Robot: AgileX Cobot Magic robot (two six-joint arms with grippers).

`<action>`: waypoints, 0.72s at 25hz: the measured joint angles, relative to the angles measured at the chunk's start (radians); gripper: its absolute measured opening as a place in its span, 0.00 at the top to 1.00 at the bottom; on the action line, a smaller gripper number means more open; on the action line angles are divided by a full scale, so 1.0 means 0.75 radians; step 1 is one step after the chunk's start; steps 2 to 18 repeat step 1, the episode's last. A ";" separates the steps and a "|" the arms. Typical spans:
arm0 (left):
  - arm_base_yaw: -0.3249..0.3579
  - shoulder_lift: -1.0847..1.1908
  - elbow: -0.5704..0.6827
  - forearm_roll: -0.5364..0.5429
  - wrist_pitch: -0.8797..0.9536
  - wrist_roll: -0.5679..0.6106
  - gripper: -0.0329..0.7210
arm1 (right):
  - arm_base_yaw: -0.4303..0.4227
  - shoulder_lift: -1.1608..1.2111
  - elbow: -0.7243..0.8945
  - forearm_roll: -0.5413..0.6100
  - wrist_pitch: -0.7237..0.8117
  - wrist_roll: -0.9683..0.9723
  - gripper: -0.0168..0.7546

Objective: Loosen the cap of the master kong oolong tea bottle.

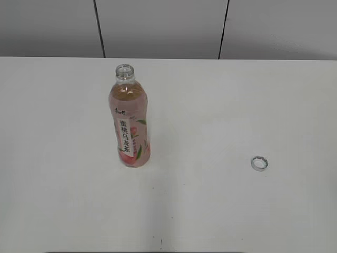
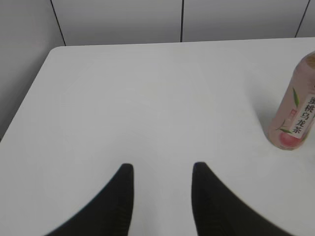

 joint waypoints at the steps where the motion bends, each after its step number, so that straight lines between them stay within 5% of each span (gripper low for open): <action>1: 0.000 0.000 0.000 0.000 0.000 0.000 0.64 | 0.000 0.000 0.000 0.000 0.000 0.000 0.57; 18: 0.000 0.000 0.000 0.000 0.000 0.000 0.64 | 0.000 0.000 0.000 0.000 0.000 0.000 0.57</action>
